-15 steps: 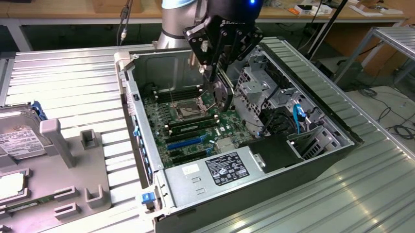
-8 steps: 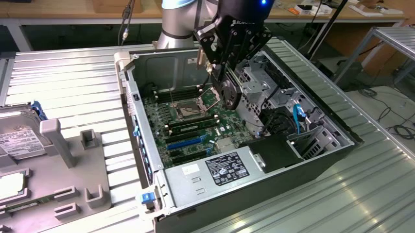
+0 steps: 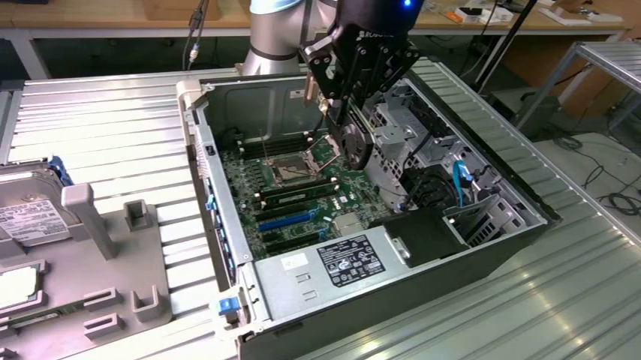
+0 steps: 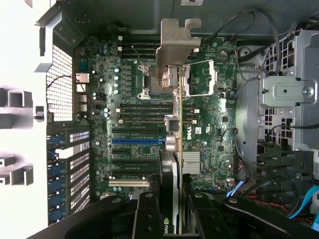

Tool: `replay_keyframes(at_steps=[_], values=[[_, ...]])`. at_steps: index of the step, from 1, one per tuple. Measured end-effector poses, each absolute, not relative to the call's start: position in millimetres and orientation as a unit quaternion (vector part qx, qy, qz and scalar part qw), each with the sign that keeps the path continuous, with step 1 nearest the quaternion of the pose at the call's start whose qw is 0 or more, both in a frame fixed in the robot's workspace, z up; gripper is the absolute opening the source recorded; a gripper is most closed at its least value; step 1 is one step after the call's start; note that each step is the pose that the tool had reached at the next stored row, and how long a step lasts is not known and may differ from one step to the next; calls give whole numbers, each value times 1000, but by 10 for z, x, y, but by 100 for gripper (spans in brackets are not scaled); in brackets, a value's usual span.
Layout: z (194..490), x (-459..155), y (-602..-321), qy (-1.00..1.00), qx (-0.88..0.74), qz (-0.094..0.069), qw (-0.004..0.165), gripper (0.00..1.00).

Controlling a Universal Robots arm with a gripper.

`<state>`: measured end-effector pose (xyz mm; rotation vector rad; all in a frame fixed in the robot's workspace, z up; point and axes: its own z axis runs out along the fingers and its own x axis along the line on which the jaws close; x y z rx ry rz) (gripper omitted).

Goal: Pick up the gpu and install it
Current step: 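Insert the gpu into the slot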

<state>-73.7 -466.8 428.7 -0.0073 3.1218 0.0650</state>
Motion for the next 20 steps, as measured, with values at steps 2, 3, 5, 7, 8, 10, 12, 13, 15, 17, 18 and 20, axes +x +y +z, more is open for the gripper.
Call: replay_keyframes(at_steps=[2, 3, 5, 7, 8, 10, 12, 13, 15, 17, 18, 20], values=[[4287, -737, -4668, 1000, -2, 21, 10, 27], [4287, -737, -4668, 1000, -2, 21, 10, 27], [4287, -737, -4668, 1000, -3, 21, 10, 27], [4287, -738, -4668, 1000, -7, 21, 9, 27], [4287, -737, -4668, 1000, -13, 21, 9, 27], [4287, -737, -4668, 1000, -22, 21, 9, 27], [4287, -737, -4668, 999, -31, 21, 9, 27], [4287, -737, -4668, 999, -35, 21, 9, 27], [4287, -737, -4668, 999, -44, 21, 9, 27], [4287, -737, -4668, 998, -53, 21, 8, 27], [4287, -737, -4668, 998, -59, 21, 8, 27], [4287, -737, -4668, 997, -71, 21, 8, 27]])
